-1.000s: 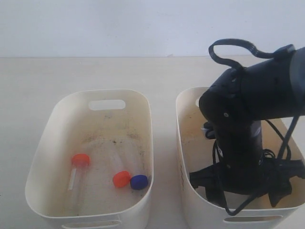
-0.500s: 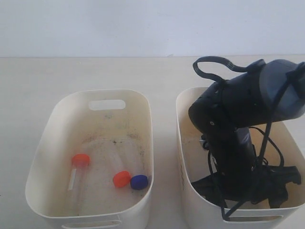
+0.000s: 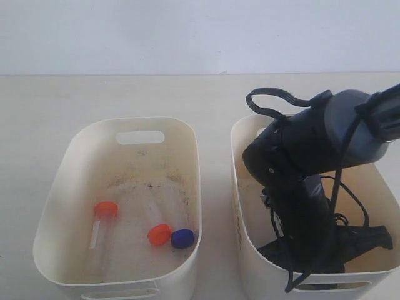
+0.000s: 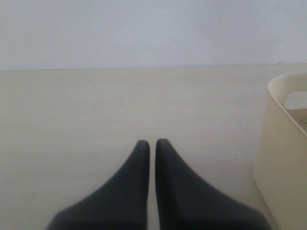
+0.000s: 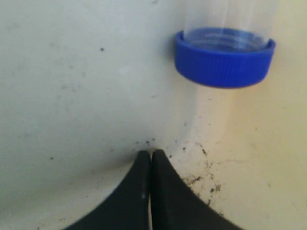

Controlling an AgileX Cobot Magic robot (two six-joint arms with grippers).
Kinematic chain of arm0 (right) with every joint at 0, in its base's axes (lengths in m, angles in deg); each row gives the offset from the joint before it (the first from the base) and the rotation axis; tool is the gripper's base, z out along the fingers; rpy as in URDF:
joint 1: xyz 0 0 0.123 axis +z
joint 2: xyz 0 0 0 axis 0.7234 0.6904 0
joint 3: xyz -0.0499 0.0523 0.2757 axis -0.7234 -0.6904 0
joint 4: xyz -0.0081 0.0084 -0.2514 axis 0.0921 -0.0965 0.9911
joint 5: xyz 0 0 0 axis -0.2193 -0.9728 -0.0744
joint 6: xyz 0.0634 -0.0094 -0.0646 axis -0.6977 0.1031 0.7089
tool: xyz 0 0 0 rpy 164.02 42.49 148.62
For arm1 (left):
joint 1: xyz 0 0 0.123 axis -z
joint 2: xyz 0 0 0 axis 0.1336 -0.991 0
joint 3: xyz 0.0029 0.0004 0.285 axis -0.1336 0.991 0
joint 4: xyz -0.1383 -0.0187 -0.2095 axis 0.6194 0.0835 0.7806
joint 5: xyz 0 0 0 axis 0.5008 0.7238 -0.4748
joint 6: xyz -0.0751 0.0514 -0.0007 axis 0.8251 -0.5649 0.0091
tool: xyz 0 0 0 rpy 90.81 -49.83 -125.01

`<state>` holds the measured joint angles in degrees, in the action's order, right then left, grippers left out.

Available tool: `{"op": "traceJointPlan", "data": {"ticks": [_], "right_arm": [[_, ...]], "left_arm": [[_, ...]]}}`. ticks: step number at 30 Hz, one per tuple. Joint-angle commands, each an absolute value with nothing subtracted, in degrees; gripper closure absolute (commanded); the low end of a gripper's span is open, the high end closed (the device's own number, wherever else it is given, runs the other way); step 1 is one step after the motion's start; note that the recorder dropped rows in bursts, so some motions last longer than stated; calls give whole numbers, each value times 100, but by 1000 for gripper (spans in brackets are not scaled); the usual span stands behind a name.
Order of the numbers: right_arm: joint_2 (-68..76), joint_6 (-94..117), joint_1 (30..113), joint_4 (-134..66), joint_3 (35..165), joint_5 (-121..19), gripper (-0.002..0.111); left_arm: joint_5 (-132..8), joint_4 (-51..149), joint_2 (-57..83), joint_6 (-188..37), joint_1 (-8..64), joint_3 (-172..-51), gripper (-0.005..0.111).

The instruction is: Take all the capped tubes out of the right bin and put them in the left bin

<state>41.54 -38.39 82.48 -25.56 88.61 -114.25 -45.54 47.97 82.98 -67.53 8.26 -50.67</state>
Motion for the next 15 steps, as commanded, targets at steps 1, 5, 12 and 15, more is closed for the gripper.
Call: {"op": "traceJointPlan", "data": {"ticks": [1, 5, 12, 15], "right_arm": [[4227, -3827, 8221, -2338, 8789, -11393, 108], [4227, -4024, 8221, -2079, 8844, -11914, 104], [4227, -3827, 8221, -2134, 8855, -11989, 41], [4227, -3827, 8232, -2160, 8855, -11859, 47]], "left_arm": [[-4596, 4834, 8280, -6703, 825, -5088, 102], [-4596, 4834, 8280, -6703, 825, -5088, 102], [-4596, 4834, 8280, -6703, 825, -5088, 102], [-4596, 4834, 8280, -6703, 825, -5088, 102]]}}
